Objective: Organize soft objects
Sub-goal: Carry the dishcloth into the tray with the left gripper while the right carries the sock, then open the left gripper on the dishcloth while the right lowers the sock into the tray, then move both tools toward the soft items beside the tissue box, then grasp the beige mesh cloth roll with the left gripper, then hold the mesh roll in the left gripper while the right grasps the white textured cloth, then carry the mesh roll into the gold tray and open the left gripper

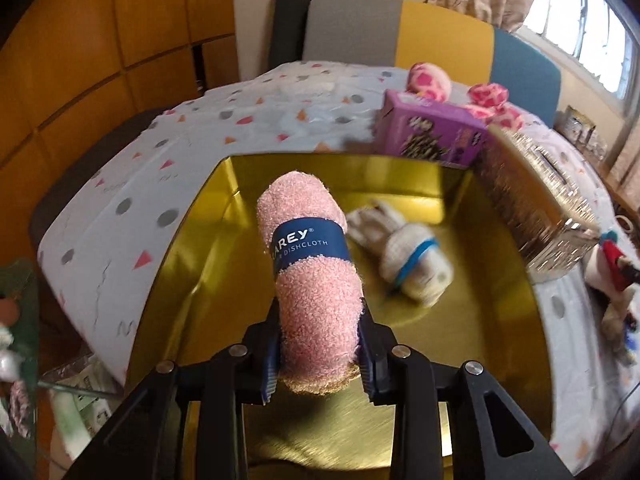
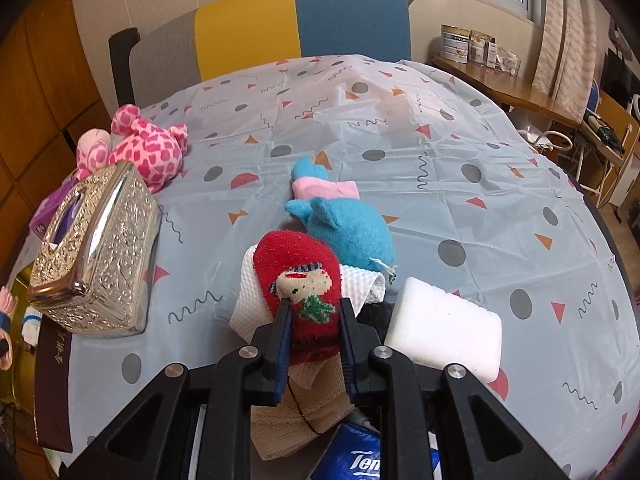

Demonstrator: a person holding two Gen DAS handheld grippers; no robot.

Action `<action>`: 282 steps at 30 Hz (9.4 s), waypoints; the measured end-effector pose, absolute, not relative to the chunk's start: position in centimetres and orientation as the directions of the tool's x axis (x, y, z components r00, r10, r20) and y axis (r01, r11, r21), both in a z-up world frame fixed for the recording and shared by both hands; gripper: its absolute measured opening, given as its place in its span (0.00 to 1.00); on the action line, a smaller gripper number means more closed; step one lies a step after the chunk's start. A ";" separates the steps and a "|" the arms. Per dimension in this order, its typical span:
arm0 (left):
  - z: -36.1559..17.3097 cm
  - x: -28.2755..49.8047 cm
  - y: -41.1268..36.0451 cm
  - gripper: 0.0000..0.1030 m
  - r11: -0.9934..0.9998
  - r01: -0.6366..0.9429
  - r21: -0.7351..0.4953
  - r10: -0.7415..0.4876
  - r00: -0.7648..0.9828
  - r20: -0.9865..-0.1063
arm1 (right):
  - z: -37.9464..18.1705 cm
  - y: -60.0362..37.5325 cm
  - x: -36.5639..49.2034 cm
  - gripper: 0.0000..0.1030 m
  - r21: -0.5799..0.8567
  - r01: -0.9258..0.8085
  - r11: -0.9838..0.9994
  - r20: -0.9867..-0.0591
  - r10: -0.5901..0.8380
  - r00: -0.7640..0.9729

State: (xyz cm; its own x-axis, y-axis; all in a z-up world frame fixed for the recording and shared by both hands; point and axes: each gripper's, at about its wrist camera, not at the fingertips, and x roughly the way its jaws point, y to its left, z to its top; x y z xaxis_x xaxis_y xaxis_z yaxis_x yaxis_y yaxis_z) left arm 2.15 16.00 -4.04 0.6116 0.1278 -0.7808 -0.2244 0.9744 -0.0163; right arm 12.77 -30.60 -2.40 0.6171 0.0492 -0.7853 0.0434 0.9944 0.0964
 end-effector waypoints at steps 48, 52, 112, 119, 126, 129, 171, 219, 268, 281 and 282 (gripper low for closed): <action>-1.4 -2.7 22.8 0.68 0.925 -0.357 -0.129 0.158 0.672 -0.723 | 1.9 1.4 13.1 0.20 0.022 -0.480 0.877 -0.785 0.312 0.535; -1.1 -2.6 21.5 0.69 0.940 -0.323 -0.113 0.148 0.680 -0.718 | 0.2 2.5 12.9 0.21 0.001 -0.478 0.879 -0.805 0.284 0.522; 0.5 1.7 0.9 0.86 0.980 0.192 0.059 -0.090 0.680 -0.727 | 1.0 -35.8 4.6 0.40 0.189 0.392 0.900 -0.679 -0.169 0.714; 0.3 2.7 -2.9 0.86 0.960 0.273 0.062 -0.141 0.662 -0.736 | -0.7 -40.1 3.5 0.40 0.364 0.506 0.782 -0.699 -0.129 0.703; -0.7 4.0 -7.2 0.86 0.930 0.364 0.044 -0.206 0.617 -0.760 | -1.3 -41.0 3.2 0.40 0.416 0.526 0.742 -0.707 -0.100 0.700; -1.3 4.6 -9.5 0.85 0.906 0.424 0.017 -0.256 0.580 -0.773 | -1.7 -41.3 3.3 0.41 0.438 0.526 0.729 -0.712 -0.077 0.698; -7.9 5.5 -17.5 0.44 0.741 0.658 -0.135 -0.428 0.307 -0.850 | -3.3 -40.6 5.1 0.56 0.487 0.467 0.738 -0.744 0.069 0.665; -7.0 2.5 -10.6 0.42 0.811 0.558 -0.175 -0.448 0.400 -0.800 | -8.8 -27.1 16.9 0.12 0.255 -0.182 0.950 -0.883 0.305 0.357; 3.8 13.4 13.8 0.42 0.995 -0.012 -0.097 -0.061 0.695 -0.716 | -9.1 -23.6 16.2 0.12 0.108 -0.234 0.966 -0.893 0.198 0.404; -4.1 4.4 15.8 0.53 0.988 -0.079 -0.131 -0.058 0.595 -0.801 | -8.5 -23.7 15.6 0.07 0.167 -0.195 0.966 -0.881 0.235 0.410; -4.5 3.9 15.8 0.55 0.988 -0.087 -0.131 -0.054 0.593 -0.803 | -8.4 -24.0 15.6 0.07 0.181 -0.187 0.966 -0.878 0.244 0.411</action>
State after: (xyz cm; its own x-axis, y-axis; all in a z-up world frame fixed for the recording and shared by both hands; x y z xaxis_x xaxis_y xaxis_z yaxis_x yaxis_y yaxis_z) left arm 3.92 15.85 -4.52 0.5933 -0.0542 -0.8032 -0.0870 0.9876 -0.1310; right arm 15.63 -24.00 -8.41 0.4109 0.2439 -0.8784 -0.1872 0.9656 0.1805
